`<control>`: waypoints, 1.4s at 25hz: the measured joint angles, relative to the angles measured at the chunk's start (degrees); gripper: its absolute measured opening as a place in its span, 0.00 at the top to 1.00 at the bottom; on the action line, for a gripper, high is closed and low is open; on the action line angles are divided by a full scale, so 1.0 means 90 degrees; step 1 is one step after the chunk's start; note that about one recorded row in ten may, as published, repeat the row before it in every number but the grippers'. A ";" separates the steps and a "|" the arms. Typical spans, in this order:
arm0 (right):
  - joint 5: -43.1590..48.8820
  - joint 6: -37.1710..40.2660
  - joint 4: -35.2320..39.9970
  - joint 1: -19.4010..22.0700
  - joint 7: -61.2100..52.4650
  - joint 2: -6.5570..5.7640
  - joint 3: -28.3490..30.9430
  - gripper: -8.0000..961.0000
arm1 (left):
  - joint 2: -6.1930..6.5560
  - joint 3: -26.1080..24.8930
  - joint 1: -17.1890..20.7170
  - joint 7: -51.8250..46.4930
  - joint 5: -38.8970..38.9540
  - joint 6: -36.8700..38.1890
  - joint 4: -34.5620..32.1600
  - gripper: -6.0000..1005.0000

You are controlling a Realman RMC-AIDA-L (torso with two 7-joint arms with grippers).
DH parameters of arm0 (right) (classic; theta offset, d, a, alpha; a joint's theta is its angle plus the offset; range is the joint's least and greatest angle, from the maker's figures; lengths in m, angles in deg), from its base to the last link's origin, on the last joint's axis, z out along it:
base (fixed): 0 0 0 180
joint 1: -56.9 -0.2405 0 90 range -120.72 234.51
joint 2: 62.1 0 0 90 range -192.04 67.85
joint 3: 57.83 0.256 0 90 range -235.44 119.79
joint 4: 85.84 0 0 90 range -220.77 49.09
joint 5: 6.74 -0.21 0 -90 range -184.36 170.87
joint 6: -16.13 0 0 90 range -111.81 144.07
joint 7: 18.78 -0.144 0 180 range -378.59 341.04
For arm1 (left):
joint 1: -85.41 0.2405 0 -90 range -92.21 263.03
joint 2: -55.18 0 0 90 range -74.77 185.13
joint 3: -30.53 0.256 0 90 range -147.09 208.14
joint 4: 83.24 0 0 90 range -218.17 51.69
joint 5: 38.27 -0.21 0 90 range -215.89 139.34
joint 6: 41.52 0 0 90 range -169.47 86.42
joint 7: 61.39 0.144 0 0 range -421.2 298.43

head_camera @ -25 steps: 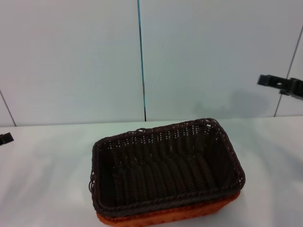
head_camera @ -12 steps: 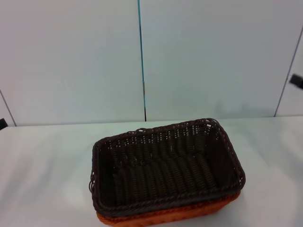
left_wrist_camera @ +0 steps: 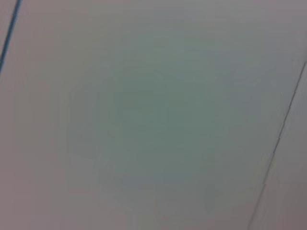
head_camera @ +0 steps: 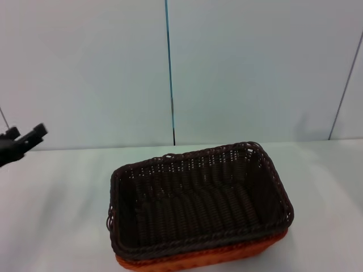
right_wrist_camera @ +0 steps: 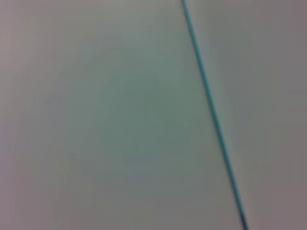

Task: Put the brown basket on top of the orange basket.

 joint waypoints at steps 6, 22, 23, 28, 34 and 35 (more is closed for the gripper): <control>-0.0041 -0.0249 0.0950 -0.0348 0.0833 -0.0029 0.0521 0.07 | -0.0465 -0.0235 -0.0244 0.1108 0.0002 -0.0663 -0.0020 0.17; -0.0427 -0.0415 0.1326 -0.0357 0.1039 -0.0170 0.0472 0.07 | -0.0792 -0.0468 -0.0350 0.1225 0.0230 -0.1120 0.0165 0.17; -0.0442 -0.0361 0.1417 -0.0346 0.1029 -0.0232 0.0431 0.07 | -0.0802 -0.0468 -0.0330 0.1235 0.0272 -0.1122 0.0172 0.17; -0.0834 0.0080 0.1632 -0.0063 0.1004 -0.0618 -0.0325 0.08 | -0.0893 -0.0459 -0.0291 0.1273 0.0305 -0.1137 0.0187 0.17; -0.0887 0.0443 0.1290 0.0189 0.0996 -0.0904 -0.1192 0.08 | -0.0954 -0.0522 -0.0220 0.1272 0.0314 -0.1126 0.0194 0.17; -0.0895 0.0479 0.1247 0.0204 0.0996 -0.0948 -0.1297 0.08 | -0.0955 -0.0522 -0.0203 0.1268 0.0314 -0.1110 0.0195 0.17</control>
